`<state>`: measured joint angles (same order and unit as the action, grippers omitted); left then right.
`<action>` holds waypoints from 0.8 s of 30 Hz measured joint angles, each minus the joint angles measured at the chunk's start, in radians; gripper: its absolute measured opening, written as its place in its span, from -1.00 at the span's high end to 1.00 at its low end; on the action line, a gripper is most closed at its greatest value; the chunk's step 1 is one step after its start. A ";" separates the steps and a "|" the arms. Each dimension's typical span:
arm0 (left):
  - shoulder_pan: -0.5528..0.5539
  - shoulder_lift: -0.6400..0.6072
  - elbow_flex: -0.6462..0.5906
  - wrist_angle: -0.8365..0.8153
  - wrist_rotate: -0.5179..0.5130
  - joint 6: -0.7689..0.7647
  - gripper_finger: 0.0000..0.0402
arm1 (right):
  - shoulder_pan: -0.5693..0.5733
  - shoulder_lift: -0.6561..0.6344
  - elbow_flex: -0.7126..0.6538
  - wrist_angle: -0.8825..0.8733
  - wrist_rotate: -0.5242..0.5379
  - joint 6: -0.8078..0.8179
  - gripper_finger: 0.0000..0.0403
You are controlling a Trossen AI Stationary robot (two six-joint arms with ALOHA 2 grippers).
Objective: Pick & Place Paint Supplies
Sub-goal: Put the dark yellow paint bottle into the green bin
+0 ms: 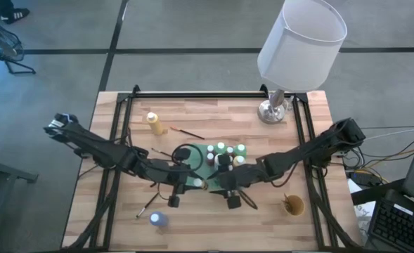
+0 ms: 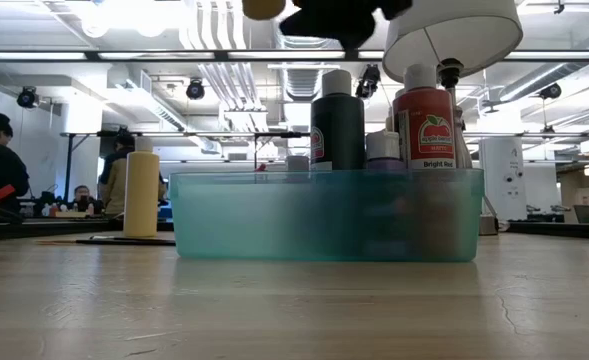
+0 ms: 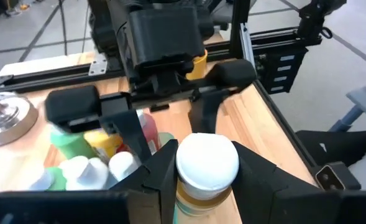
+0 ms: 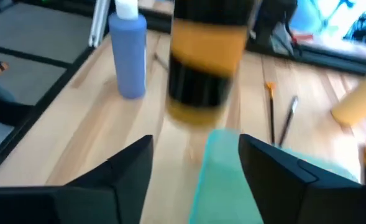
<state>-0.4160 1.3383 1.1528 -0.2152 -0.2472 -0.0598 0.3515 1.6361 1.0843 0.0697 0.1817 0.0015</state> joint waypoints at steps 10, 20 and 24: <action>0.000 -0.031 0.035 -0.142 -0.102 -0.075 0.38 | 0.021 -0.235 -0.077 -0.242 0.121 0.155 -0.43; 0.055 -0.023 -0.063 -0.063 -0.100 -0.011 0.38 | 0.087 -0.655 -0.411 -0.096 0.265 0.235 -0.57; 0.103 -0.021 -0.098 -0.018 -0.046 0.020 0.38 | 0.088 -0.782 -0.510 -0.053 0.267 0.229 -0.62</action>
<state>-0.3128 1.3176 1.0549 -0.2328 -0.2932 -0.0397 0.4393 0.8540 0.5748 0.0170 0.4486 0.2302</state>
